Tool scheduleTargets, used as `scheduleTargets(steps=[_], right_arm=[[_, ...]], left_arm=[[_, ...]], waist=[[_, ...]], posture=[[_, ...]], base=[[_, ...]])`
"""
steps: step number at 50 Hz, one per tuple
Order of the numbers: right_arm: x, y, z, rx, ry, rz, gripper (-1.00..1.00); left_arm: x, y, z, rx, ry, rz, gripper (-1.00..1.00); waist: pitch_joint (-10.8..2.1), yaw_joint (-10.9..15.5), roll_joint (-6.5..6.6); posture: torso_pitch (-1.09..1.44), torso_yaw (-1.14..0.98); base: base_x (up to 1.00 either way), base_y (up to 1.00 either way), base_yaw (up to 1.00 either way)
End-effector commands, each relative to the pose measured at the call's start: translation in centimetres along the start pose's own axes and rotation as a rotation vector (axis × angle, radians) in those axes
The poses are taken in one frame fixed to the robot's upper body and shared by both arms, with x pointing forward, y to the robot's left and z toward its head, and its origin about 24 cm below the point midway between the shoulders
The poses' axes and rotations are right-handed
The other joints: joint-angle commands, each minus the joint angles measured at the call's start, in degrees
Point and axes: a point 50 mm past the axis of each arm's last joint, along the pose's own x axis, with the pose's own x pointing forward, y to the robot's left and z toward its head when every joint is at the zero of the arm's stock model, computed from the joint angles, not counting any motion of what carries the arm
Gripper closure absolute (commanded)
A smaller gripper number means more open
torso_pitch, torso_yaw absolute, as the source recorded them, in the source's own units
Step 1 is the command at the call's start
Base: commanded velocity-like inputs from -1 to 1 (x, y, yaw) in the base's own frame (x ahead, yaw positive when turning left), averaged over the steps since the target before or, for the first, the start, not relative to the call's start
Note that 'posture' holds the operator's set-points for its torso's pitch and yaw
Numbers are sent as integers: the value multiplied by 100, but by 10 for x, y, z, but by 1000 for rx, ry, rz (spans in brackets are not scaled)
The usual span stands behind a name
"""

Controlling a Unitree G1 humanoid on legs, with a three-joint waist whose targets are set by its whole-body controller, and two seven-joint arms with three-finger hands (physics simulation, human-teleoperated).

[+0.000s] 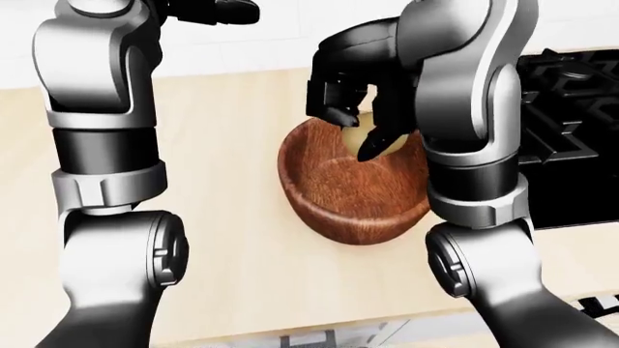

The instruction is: Pick the potato from the pan and place it in the bowl.

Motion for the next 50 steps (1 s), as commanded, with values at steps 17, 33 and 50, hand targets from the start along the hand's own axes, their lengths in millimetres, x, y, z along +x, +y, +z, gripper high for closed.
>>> scheduleTargets(steps=[17, 33, 50], right_arm=[[-11, -4, 13, -26, -14, -46, -56], [-18, -10, 18, -38, -17, -58, -100], [-48, -39, 8, 9, 3, -136, -100]], left_arm=[[-4, 6, 26, -5, -101, 21, -100], [-6, 6, 25, -6, -102, 20, -100], [-6, 5, 27, -6, -103, 19, -100]], waist=[[-216, -38, 58], [-206, -88, 83], [-165, -88, 64]], posture=[[0, 0], [0, 0], [0, 0]], base=[[0, 0, 0], [0, 0, 0], [0, 0, 0]])
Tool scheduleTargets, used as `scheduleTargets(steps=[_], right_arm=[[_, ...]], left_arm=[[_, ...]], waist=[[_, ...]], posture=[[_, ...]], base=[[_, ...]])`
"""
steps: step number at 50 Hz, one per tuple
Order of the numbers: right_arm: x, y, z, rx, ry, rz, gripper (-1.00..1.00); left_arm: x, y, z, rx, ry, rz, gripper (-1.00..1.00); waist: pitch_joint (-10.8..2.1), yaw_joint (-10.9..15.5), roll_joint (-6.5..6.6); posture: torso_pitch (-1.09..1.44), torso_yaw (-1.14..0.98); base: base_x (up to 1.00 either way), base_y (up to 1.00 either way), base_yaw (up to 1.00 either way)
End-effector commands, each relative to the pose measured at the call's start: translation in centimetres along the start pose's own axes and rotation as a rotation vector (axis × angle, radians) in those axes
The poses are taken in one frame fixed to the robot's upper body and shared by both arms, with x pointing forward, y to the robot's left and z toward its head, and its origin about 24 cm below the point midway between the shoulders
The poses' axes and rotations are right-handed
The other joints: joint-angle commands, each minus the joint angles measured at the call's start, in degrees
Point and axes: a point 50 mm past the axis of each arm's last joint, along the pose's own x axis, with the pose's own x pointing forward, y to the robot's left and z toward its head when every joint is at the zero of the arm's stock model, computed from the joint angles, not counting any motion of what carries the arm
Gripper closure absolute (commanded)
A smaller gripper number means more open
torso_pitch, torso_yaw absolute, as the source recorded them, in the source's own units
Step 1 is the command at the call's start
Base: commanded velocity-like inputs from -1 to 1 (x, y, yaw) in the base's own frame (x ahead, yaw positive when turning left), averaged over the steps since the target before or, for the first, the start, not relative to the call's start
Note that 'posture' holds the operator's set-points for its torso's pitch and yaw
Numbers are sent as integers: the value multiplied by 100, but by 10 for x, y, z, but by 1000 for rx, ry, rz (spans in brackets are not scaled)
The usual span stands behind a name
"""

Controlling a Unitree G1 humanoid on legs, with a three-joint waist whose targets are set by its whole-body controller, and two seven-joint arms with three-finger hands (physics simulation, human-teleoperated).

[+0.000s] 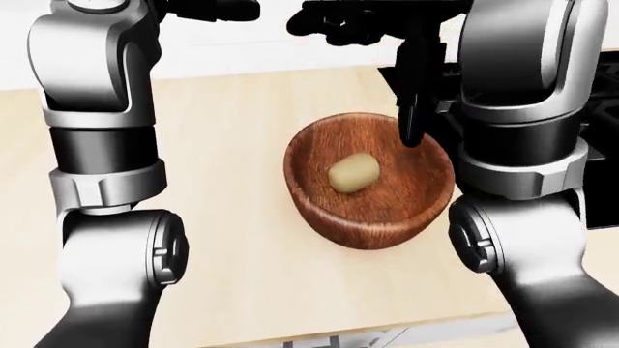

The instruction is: Pick the potato from the pan and place it in the bowl.

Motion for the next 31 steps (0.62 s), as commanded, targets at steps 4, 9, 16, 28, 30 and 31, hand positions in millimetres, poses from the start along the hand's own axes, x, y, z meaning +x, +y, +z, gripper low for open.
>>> scheduleTargets(steps=[4, 9, 16, 28, 30, 31], right_arm=[[-17, -16, -1, 10, -6, -86, -100], [-25, -27, -13, 56, -5, -136, -100], [-35, -39, -27, 107, 0, -200, -100], [-48, -58, -54, 294, -61, -379, -100], [-51, -61, -63, 323, -49, -425, -100], [-53, -62, -69, 342, -45, -450, -100]], left_arm=[[-5, 7, 23, -4, -96, 24, -100], [-4, 9, 22, -3, -94, 27, -100], [-3, 10, 24, -2, -96, 31, -100], [-3, 10, 22, -5, -94, 31, -100], [-3, 10, 21, -5, -93, 32, -100], [-3, 10, 21, -4, -92, 32, -100]], waist=[[-181, -1, 12], [-180, 17, -4], [-177, 41, -33], [-183, 97, -83], [-187, 110, -95], [-188, 115, -102]], posture=[[0, 0], [0, 0], [0, 0], [0, 0], [0, 0], [0, 0]], base=[[0, 0, 0], [0, 0, 0], [0, 0, 0], [0, 0, 0], [0, 0, 0], [0, 0, 0]])
